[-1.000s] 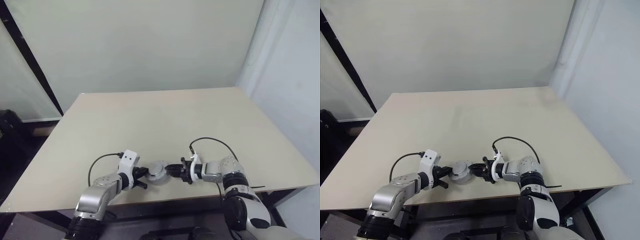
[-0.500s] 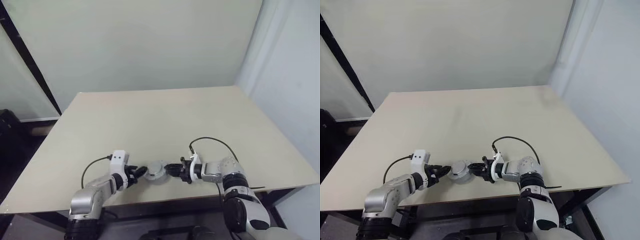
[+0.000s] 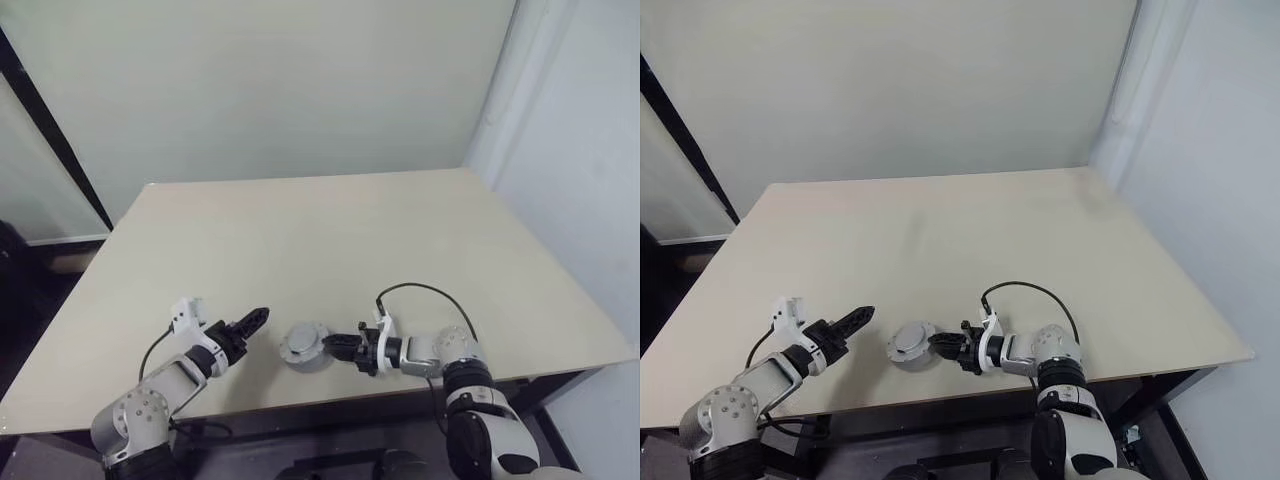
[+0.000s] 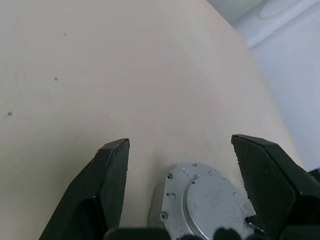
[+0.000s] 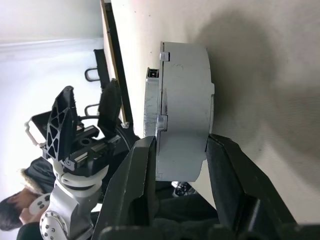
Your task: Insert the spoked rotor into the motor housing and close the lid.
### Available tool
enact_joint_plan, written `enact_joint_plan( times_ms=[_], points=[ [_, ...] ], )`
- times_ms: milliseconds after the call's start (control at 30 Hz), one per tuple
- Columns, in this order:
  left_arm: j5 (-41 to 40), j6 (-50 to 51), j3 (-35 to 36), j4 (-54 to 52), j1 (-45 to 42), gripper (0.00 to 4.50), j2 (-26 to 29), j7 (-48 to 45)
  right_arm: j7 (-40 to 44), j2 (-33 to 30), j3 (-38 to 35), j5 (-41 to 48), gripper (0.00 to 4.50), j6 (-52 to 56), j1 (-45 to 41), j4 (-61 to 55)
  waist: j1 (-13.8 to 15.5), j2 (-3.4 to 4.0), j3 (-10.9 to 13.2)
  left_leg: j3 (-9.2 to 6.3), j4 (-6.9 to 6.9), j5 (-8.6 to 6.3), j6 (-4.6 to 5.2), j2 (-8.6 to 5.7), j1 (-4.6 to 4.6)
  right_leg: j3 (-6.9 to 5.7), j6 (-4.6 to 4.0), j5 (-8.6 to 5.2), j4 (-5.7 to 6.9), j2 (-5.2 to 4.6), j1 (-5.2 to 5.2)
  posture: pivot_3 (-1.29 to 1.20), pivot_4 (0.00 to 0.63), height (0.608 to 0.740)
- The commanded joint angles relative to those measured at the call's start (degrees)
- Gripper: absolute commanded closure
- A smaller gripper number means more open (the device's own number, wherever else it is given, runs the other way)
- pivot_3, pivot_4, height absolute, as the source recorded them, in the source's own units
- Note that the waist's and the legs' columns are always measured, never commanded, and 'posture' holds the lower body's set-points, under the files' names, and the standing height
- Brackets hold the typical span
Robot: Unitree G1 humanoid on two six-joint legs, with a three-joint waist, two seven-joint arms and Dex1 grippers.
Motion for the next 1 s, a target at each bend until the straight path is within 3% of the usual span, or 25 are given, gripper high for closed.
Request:
enact_joint_plan(
  times_ms=[33, 533, 1000],
  points=[
    [-5.62, 1.28, 2.83, -2.74, 0.54, 0.95, -1.30, 2.45, 3.21, 1.53, -1.21, 5.05, 3.27, -0.91, -0.90, -4.06, 0.00, -0.05, 0.04, 0.00, 0.00, 0.00, 0.00, 0.00, 0.00, -0.01, 0.00, 0.00, 0.00, 0.00, 0.00, 0.00, 0.000, 0.740],
    [-25.21, 0.63, 4.16, -2.44, 2.27, 0.95, -8.12, 11.35, 2.73, 4.08, -1.78, 10.20, 3.28, -1.55, -2.78, -7.62, 0.06, -0.15, 0.09, 0.02, 0.04, -0.01, -0.02, -0.03, -0.09, 0.00, 0.00, 0.00, -0.01, -0.04, -0.03, 0.00, 0.000, 0.740],
    [-27.61, -4.94, -1.32, 1.99, 3.14, 0.95, -9.46, 12.84, 1.25, 5.47, -0.37, 13.68, 3.28, -0.85, -3.57, -9.71, 0.06, -0.15, 0.09, 0.11, 0.06, -0.01, -0.02, -0.10, -0.09, -0.02, -0.01, 0.00, -0.01, 0.02, -0.02, 0.00, 0.000, 0.740]
  ],
)
